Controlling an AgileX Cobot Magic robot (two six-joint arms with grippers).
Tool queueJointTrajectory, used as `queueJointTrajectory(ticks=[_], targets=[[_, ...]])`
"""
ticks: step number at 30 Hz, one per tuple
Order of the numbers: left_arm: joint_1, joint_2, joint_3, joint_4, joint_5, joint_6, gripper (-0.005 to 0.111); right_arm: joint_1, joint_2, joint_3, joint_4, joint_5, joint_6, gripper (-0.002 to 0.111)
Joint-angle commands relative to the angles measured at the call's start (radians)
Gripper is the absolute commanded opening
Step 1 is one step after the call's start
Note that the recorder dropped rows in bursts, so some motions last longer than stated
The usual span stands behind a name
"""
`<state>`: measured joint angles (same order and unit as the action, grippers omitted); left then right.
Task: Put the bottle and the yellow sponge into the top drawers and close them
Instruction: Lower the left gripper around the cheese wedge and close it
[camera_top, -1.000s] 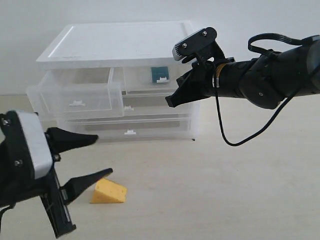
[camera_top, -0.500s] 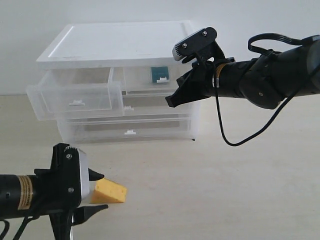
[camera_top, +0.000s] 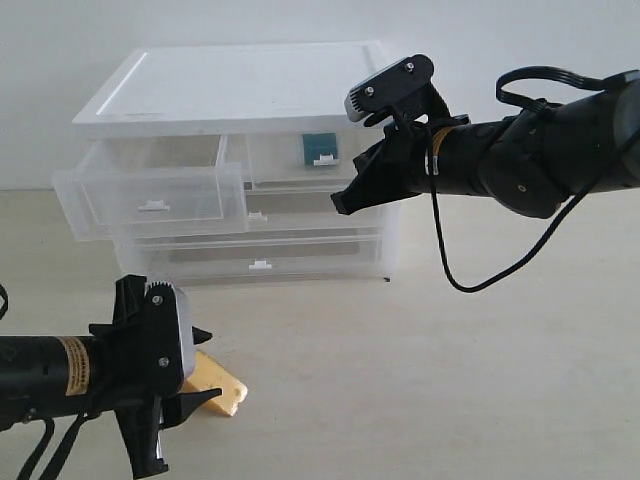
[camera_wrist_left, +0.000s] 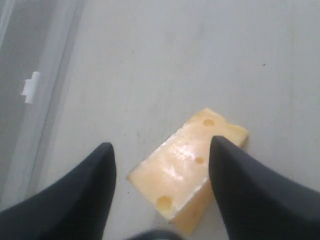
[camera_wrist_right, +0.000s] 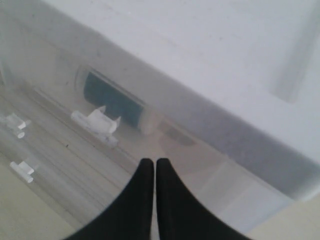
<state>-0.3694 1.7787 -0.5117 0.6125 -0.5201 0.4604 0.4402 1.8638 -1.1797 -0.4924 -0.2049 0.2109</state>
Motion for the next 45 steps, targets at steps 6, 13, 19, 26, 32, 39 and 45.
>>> queueJointTrajectory(ticks=[6,13,19,26,32,39,45], targets=[[-0.001,0.080,-0.002,0.019,-0.025,-0.023,0.052,-0.012,0.003,-0.012,0.010,-0.008,-0.005,0.000],[-0.001,0.090,-0.002,0.024,-0.032,-0.038,0.052,-0.012,0.003,-0.012,0.010,-0.008,-0.005,0.000],[-0.001,0.024,-0.002,0.024,0.001,-0.129,0.052,-0.012,0.003,-0.012,0.010,-0.008,-0.005,0.000],[-0.001,-0.156,-0.058,0.064,0.166,-0.364,0.052,-0.012,0.003,-0.012,0.010,-0.008,-0.005,0.000],[-0.020,-0.219,-0.171,0.255,0.571,-0.746,0.049,-0.012,0.003,-0.012,0.010,-0.005,-0.005,0.000],[-0.144,-0.219,-0.180,0.260,0.636,-0.598,0.032,-0.012,0.003,-0.012,0.010,-0.005,-0.005,0.000],[-0.152,-0.219,-0.180,0.298,0.664,-0.277,0.032,-0.012,0.003,-0.012,0.010,0.000,-0.005,0.000]])
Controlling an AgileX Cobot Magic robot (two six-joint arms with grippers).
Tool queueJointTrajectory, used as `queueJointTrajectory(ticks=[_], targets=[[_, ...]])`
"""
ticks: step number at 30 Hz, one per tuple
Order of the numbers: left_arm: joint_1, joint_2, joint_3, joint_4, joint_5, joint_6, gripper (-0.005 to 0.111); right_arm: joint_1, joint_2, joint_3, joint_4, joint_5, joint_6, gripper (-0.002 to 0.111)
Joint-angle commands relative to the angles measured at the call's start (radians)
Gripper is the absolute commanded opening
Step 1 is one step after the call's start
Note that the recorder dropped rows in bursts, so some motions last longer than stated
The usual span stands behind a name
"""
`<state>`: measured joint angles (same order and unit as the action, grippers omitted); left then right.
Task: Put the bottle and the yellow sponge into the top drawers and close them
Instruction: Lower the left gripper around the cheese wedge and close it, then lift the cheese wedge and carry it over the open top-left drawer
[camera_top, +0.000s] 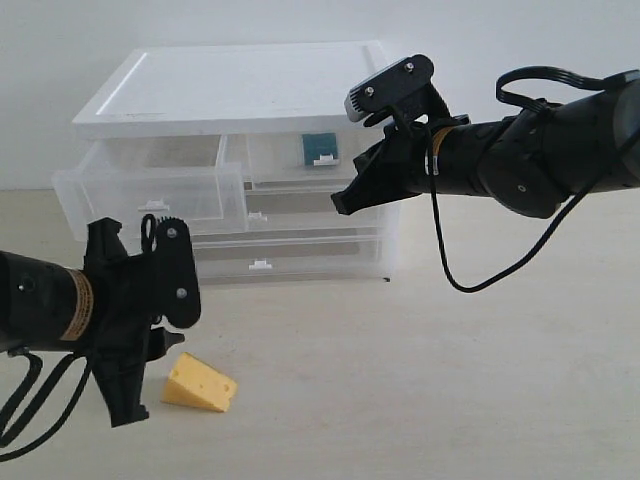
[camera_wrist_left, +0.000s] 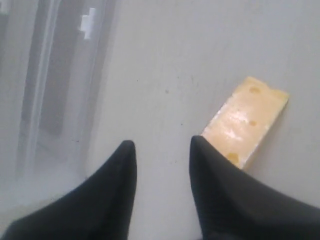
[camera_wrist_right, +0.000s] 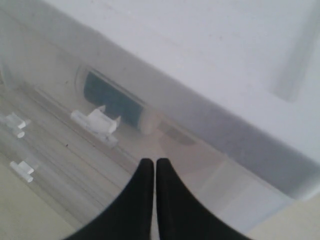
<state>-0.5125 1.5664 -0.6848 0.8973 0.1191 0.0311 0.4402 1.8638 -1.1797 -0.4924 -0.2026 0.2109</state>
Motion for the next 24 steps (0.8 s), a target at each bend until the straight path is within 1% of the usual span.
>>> queueJointTrajectory(ticks=[1,3,5,7,9,12,14,15,16,19,21,22,24], targets=[[-0.009,-0.008,-0.007,-0.001,0.016,0.144,0.032,-0.012,0.003,-0.012,0.010,-0.003,-0.005,0.000],[-0.009,-0.008,-0.007,0.001,0.006,0.142,0.035,-0.012,0.003,-0.012,0.010,-0.003,-0.005,0.000],[-0.009,-0.008,-0.007,-0.030,0.010,0.123,0.043,-0.012,0.003,-0.012,0.010,-0.003,-0.005,0.000],[-0.010,-0.008,-0.024,-0.106,0.043,0.028,0.051,-0.012,0.003,-0.012,0.010,-0.003,-0.005,0.000],[-0.010,-0.008,-0.057,-0.145,0.082,-0.026,0.053,-0.012,0.003,-0.012,0.010,-0.003,-0.005,0.000],[-0.021,-0.008,-0.121,-0.227,0.182,-0.010,0.053,-0.012,0.003,-0.012,0.010,-0.003,-0.005,0.000],[-0.030,-0.008,-0.153,-0.321,0.253,0.087,0.053,-0.012,0.003,-0.012,0.010,0.002,-0.005,0.000],[-0.036,-0.006,-0.164,-0.384,0.284,0.167,0.052,-0.012,0.003,-0.012,0.010,0.002,-0.005,0.000],[-0.045,-0.001,-0.173,-0.465,0.312,0.260,0.052,-0.012,0.003,-0.012,0.010,0.002,-0.005,0.000],[-0.063,0.027,-0.200,-0.783,0.359,0.544,0.051,-0.012,0.003,-0.012,0.010,0.002,-0.005,0.000],[-0.068,0.056,-0.212,-0.913,0.373,0.710,0.051,-0.012,0.003,-0.012,0.010,0.002,-0.005,0.000],[-0.068,0.072,-0.217,-0.939,0.373,0.754,0.053,-0.012,0.003,-0.012,0.010,0.004,-0.005,0.000],[-0.068,0.100,-0.217,-0.906,0.361,0.770,0.057,-0.012,0.003,-0.012,0.010,0.007,-0.005,0.000]])
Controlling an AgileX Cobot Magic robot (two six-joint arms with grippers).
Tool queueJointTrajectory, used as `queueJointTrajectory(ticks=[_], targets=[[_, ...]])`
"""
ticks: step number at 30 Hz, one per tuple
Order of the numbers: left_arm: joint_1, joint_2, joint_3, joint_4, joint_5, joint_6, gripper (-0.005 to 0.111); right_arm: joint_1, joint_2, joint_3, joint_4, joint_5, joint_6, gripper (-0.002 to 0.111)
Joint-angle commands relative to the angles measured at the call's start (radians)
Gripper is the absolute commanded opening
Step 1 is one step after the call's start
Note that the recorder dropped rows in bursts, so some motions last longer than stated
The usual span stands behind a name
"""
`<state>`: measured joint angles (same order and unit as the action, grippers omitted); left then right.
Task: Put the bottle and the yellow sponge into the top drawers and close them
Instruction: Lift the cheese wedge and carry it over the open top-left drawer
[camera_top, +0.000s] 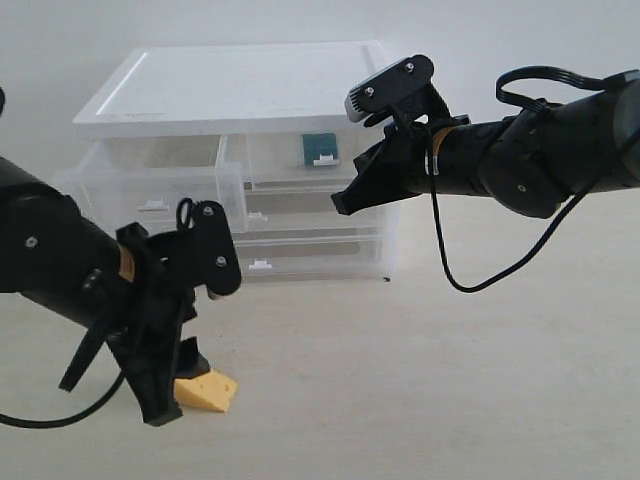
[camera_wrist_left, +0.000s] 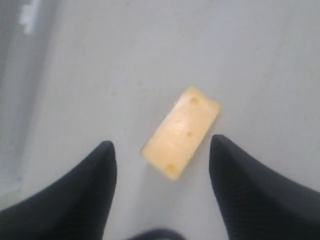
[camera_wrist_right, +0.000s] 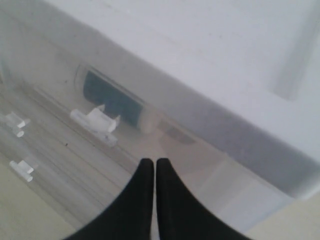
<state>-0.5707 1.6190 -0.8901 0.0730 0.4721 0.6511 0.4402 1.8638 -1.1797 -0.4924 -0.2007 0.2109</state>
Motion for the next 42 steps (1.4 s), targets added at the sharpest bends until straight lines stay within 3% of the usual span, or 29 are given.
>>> queueJointTrajectory(ticks=[1,5,11,22,25,30,31,36,42], targets=[[-0.009,0.064,-0.012,-0.047,0.008,0.150,0.060,-0.012,0.003,-0.012,0.010,0.005,-0.005,0.000],[-0.009,0.113,-0.012,0.056,-0.034,0.150,0.067,-0.012,0.003,-0.012,0.010,0.003,-0.005,0.000],[-0.009,0.167,-0.010,0.252,-0.039,0.150,0.068,-0.012,0.003,-0.012,0.010,0.000,-0.005,0.000],[0.033,0.238,-0.010,0.261,-0.143,0.150,0.066,-0.012,0.003,-0.012,0.010,0.000,-0.005,0.000],[0.042,0.240,-0.010,0.261,-0.121,0.150,0.055,-0.012,0.003,-0.012,0.010,0.000,-0.005,0.000],[0.042,0.240,-0.010,0.257,-0.062,0.207,0.009,-0.012,0.003,-0.012,0.010,-0.002,-0.005,0.000],[0.042,0.240,-0.010,0.261,-0.042,0.212,0.004,-0.012,0.003,-0.012,0.010,-0.002,-0.005,0.000],[0.025,0.210,-0.010,0.259,0.034,0.218,0.004,-0.012,0.003,-0.012,0.010,-0.002,-0.005,0.000],[-0.019,0.048,-0.010,0.225,0.026,0.182,0.004,-0.012,0.003,-0.012,0.010,0.005,-0.005,0.000]])
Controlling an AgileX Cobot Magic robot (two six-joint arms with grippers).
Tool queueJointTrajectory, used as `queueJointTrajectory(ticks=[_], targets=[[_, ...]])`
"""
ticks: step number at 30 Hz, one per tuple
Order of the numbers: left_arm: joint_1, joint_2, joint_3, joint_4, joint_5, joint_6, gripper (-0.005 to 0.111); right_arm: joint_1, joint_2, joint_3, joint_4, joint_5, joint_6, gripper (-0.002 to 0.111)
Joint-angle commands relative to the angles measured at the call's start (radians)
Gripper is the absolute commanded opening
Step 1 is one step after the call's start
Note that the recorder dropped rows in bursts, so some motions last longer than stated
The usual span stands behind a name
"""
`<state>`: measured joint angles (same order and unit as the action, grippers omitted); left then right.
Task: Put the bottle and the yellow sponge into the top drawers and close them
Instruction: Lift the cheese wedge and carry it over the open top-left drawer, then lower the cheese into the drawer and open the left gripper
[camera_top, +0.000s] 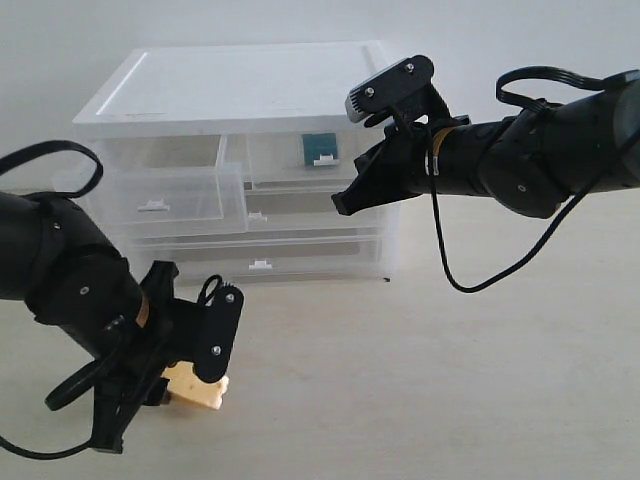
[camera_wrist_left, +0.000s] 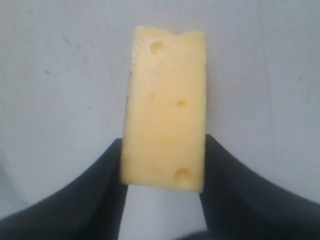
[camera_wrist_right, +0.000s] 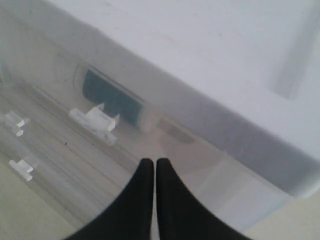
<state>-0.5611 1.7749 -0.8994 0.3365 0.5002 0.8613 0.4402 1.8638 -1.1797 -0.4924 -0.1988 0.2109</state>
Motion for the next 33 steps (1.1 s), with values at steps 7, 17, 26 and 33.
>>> queueJointTrajectory(ticks=[7,17,26,33], targets=[[-0.031,-0.279,0.003,-0.204,0.124,0.034,0.004,-0.012,0.003,-0.012,0.010,0.005,-0.003,0.000],[-0.052,-0.586,0.003,0.008,-0.018,-0.019,0.004,-0.012,0.003,-0.012,0.010,0.007,-0.003,0.000],[0.158,-0.416,-0.007,0.397,-0.356,-0.235,0.004,-0.012,0.003,-0.012,0.010,0.023,-0.003,0.000],[0.203,-0.362,-0.056,0.395,-0.383,-0.289,0.005,-0.012,0.003,-0.012,0.010,0.017,-0.004,0.000]])
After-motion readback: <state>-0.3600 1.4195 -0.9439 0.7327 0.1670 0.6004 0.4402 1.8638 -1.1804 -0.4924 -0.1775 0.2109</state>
